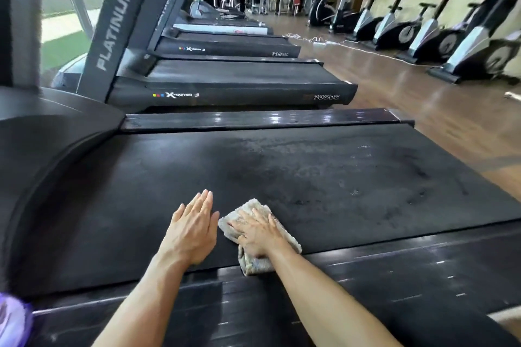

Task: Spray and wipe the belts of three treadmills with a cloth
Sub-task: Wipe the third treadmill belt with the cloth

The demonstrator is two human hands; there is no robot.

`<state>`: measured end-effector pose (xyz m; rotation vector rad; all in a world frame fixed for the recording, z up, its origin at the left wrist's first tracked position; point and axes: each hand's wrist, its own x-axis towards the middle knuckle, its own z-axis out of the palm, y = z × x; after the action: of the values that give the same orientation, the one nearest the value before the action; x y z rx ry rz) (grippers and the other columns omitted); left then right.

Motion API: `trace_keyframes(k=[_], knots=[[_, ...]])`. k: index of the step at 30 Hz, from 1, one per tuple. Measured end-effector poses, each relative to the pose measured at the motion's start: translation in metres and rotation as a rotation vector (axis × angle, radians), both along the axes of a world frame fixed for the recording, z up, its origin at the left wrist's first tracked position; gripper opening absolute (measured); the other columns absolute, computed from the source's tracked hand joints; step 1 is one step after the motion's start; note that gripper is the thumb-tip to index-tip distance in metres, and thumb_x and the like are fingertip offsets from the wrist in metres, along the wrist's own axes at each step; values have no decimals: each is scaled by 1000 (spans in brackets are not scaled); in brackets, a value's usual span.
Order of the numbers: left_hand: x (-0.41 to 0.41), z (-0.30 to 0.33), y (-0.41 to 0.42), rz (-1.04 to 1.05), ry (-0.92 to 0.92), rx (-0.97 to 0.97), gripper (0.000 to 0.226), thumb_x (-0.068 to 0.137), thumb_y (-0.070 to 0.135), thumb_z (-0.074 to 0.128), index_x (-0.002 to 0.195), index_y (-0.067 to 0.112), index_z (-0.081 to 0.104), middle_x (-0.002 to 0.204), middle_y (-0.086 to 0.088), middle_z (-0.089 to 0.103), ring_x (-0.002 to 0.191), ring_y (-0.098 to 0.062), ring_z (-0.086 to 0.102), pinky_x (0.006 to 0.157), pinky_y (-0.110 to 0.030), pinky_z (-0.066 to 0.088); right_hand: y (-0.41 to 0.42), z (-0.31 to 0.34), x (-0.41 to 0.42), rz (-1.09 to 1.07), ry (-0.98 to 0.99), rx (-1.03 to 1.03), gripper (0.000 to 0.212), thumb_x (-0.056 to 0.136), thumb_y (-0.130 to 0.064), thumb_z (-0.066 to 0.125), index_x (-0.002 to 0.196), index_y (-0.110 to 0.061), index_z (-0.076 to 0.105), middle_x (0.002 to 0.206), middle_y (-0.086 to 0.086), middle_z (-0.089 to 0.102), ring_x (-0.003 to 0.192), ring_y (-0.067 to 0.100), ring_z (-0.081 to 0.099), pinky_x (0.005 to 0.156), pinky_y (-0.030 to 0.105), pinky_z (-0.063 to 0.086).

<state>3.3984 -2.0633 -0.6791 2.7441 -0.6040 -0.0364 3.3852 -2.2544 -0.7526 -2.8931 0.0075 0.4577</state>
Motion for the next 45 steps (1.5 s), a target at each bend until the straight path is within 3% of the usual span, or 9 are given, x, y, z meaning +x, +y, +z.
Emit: trace_keyframes(k=[9, 19, 22, 25, 28, 31, 35, 42, 45], knots=[[-12, 2, -24, -65, -112, 48, 59, 109, 36, 23, 163, 18, 9, 170, 7, 1, 156, -8, -5, 127, -37, 2, -1, 0, -4, -19, 52, -17, 61, 102, -22, 40, 158, -40, 30, 174, -7, -3, 159, 29, -9, 126, 60, -4], [26, -46, -37, -54, -50, 50, 61, 108, 38, 26, 163, 20, 8, 170, 8, 0, 155, -5, -4, 127, -35, 1, -60, -25, -7, -224, -138, 41, 60, 102, -30, 33, 159, -49, 24, 173, -8, 6, 160, 24, -6, 126, 55, -8], [53, -68, -50, -8, -15, 24, 61, 108, 39, 26, 163, 20, 11, 170, 8, 3, 155, -6, -2, 127, -35, 3, -76, -35, 4, -250, -206, 45, 56, 101, -38, 27, 156, -50, 32, 173, -10, 10, 160, 25, -4, 126, 54, -8], [69, -89, -61, -27, 8, 30, 62, 108, 41, 27, 163, 20, 10, 170, 8, 2, 155, -5, -4, 127, -36, 1, -82, -42, 11, -277, -285, 62, 77, 83, -56, 2, 153, -54, 35, 172, -8, 14, 159, 29, -1, 125, 54, -7], [77, -115, -61, -37, 11, 50, 65, 105, 47, 23, 163, 20, 8, 170, 8, 0, 154, -5, -7, 127, -37, -3, -84, -46, 22, -293, -342, 41, 65, 91, -61, 8, 151, -59, 34, 171, -4, 18, 158, 32, 1, 125, 52, -5], [79, -134, -58, -24, -49, 77, 81, 90, 58, 0, 163, 22, 6, 169, 10, -4, 152, -2, -11, 126, -37, -6, -90, -51, 35, -299, -366, -15, 55, 101, -59, 21, 156, -54, 25, 173, -3, 9, 157, 35, -4, 125, 55, -3], [79, -141, -57, -27, -83, 65, 84, 88, 57, -1, 163, 22, 7, 168, 10, -5, 153, -2, -9, 125, -36, -5, -89, -52, 54, -300, -324, -35, 76, 91, -66, -3, 160, -46, 23, 170, -11, 17, 158, 34, -5, 123, 60, 0], [80, -142, -56, -20, -108, 58, 79, 91, 56, 7, 163, 23, 16, 169, 11, 3, 154, -4, -1, 126, -38, 4, -102, -53, 16, -41, -380, 65, 46, 103, -45, 26, 142, -49, 50, 161, -15, 36, 155, 22, 9, 125, 54, 7], [80, -142, -55, -16, -116, 55, 77, 93, 55, 12, 161, 21, 23, 169, 9, 11, 155, -5, 5, 126, -40, 9, -141, -52, 3, -183, -381, 24, 51, 99, -52, 26, 144, -49, 49, 161, -15, 35, 151, 25, 13, 124, 55, 13]])
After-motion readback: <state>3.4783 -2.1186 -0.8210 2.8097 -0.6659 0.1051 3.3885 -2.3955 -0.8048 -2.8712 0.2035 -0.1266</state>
